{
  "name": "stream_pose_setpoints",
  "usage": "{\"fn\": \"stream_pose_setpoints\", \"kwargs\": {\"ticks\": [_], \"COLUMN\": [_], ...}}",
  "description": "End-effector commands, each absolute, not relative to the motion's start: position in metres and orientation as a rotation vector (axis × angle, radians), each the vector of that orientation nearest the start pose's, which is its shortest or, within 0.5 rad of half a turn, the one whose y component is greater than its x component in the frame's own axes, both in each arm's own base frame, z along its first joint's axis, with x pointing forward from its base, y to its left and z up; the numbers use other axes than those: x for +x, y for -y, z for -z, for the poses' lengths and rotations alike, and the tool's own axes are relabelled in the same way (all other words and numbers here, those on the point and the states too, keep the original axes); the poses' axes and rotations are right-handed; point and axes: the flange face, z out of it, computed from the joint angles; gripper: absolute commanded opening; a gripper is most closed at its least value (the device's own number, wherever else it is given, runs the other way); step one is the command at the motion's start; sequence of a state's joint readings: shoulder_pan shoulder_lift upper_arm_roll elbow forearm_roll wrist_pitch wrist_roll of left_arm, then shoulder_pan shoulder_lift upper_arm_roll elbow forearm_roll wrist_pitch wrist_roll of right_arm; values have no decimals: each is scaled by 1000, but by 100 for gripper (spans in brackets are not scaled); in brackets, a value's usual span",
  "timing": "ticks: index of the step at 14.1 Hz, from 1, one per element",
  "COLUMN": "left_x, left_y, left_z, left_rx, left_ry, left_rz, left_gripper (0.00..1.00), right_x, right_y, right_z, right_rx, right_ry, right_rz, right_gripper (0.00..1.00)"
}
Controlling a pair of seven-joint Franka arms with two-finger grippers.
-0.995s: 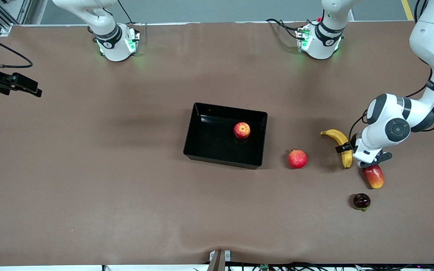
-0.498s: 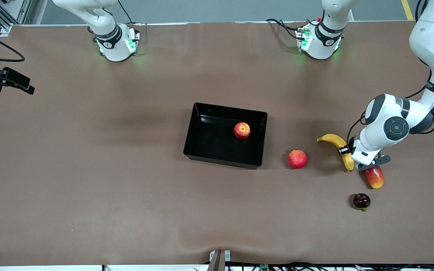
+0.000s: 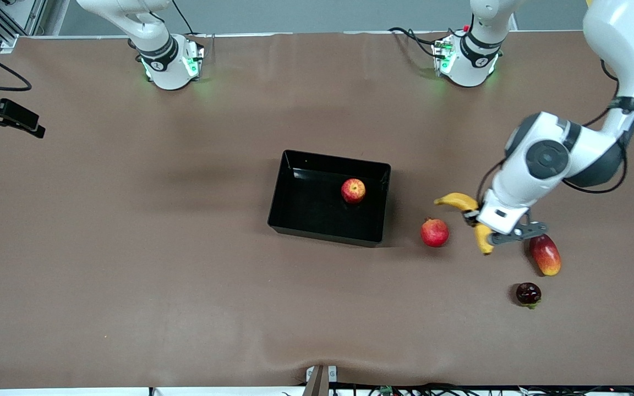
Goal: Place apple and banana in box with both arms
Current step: 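Carry the banana over the black box with the left gripper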
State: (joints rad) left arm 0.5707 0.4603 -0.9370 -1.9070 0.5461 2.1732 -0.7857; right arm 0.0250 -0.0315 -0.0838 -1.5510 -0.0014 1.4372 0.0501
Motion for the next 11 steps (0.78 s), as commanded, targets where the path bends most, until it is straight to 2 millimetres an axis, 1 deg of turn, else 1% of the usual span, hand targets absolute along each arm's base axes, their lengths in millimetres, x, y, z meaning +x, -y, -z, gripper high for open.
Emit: {"fn": "stream_pose_setpoints", "kwargs": {"ticks": [1, 2, 3, 4, 5, 6, 7, 8, 9, 11], "left_x": [595, 592, 591, 591, 587, 581, 579, 572, 569, 563], "left_y": [240, 270, 295, 316, 340, 364, 382, 404, 422, 449], "left_z": [-363, -368, -372, -374, -372, -365, -358, -346, -341, -329], "left_rx": [-3129, -3144, -3159, -3175, -3190, -3193, -3181, -3162, -3146, -3131], "left_ry": [136, 108, 123, 151, 140, 112, 116, 117, 144, 159], "left_rz": [139, 138, 120, 96, 75, 53, 59, 58, 74, 71], "left_gripper": [0, 0, 0, 0, 0, 0, 0, 0, 0, 0], "right_x": [524, 527, 526, 524, 526, 528, 529, 530, 529, 530], "right_y": [34, 32, 33, 33, 33, 27, 24, 24, 24, 23], "right_z": [-646, -649, -648, -645, -644, -646, -645, -646, -645, -646], "right_rx": [-3155, -3158, -3154, -3152, -3154, -3158, -3157, -3157, -3157, -3160], "right_ry": [-148, -144, -155, -153, -148, -131, -126, -124, -121, -119], "right_rz": [-100, -76, -85, -100, -102, -80, -75, -73, -75, -63], "right_gripper": [100, 100, 100, 100, 100, 100, 100, 100, 100, 100]}}
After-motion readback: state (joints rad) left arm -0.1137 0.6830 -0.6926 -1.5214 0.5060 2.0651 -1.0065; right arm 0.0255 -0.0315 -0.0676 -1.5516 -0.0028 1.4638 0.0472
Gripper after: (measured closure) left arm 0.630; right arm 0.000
